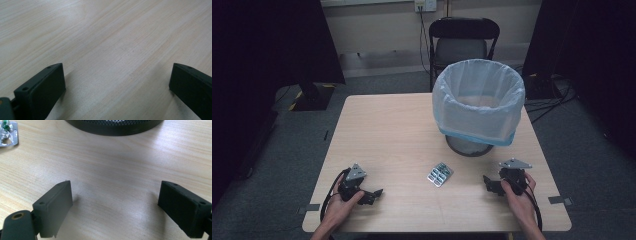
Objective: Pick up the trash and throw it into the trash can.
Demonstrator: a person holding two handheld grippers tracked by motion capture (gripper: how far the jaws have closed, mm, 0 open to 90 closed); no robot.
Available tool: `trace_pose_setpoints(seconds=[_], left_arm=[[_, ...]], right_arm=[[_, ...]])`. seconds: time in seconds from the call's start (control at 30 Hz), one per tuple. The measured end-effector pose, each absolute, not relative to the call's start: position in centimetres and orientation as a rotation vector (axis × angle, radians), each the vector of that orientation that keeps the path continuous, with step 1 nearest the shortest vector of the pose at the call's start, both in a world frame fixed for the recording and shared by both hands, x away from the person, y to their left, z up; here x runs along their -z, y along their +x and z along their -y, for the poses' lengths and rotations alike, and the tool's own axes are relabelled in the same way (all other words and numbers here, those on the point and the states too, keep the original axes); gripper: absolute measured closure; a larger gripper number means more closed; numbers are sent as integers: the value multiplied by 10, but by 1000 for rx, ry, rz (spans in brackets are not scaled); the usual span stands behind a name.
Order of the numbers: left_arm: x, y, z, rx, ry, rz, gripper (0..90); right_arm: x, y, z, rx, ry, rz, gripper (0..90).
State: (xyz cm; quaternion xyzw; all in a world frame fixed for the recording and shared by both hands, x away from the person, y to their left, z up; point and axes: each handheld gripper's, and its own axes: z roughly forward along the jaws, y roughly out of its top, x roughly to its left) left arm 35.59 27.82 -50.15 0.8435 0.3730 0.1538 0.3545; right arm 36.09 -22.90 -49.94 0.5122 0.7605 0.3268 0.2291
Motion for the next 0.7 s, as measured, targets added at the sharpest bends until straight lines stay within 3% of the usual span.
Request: trace_pose_setpoints(seconds=[0.33, 0.47, 0.7], left_arm=[[500, 357, -280, -400, 2187, -964, 17], [497, 357, -282, -435, 2158, -984, 177], [482, 355, -273, -423, 2092, -959, 167]], right_arm=[[499, 361, 229, -899, 1410, -2093, 113], [499, 361, 229, -903, 1409, -2094, 114], [499, 361, 229, -900, 1408, -2095, 112]])
